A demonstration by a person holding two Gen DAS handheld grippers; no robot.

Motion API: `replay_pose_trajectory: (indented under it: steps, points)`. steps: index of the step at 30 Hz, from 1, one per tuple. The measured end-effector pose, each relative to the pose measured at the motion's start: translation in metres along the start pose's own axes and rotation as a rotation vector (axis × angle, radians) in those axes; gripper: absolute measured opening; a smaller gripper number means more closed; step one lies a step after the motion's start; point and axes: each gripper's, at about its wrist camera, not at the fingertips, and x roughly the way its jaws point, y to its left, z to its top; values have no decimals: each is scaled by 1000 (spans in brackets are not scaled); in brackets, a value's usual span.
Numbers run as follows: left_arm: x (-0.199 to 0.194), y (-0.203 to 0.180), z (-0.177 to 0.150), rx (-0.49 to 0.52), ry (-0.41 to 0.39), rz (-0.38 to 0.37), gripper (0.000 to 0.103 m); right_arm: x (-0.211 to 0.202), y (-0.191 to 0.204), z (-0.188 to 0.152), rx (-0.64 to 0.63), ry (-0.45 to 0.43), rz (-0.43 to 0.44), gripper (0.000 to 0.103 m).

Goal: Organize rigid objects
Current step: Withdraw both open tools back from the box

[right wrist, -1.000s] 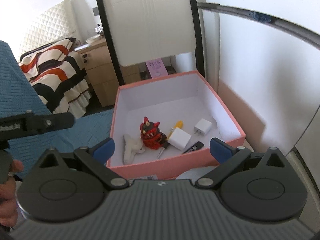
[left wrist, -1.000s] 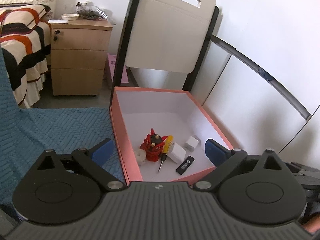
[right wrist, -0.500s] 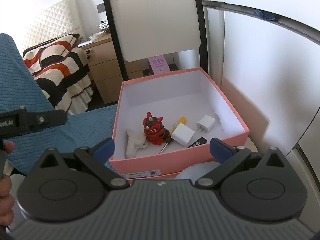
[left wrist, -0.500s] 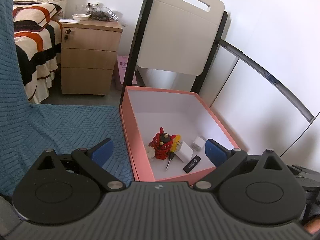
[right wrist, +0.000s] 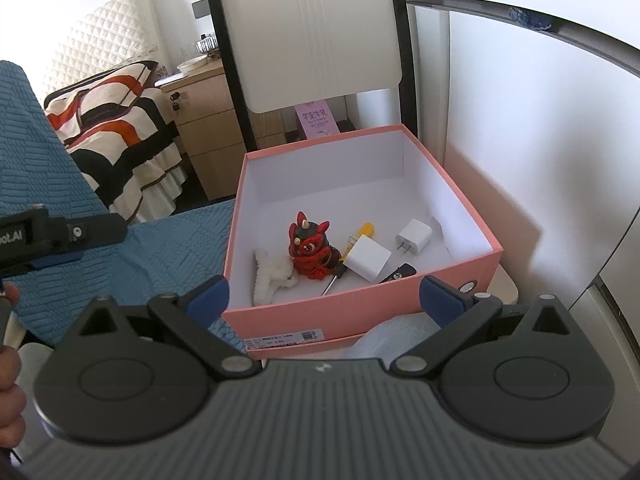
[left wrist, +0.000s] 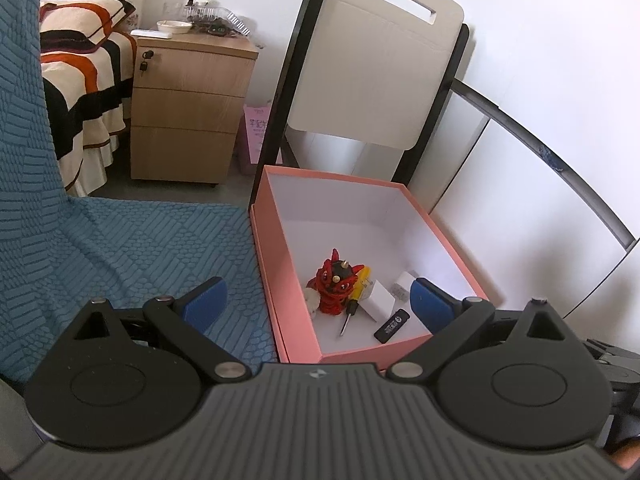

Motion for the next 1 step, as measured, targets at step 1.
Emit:
replay_pose_trajectory:
  steps: [1]
  points:
    - [0,0,0,-1,1,-2,100,0,0,0,0,0,0,103]
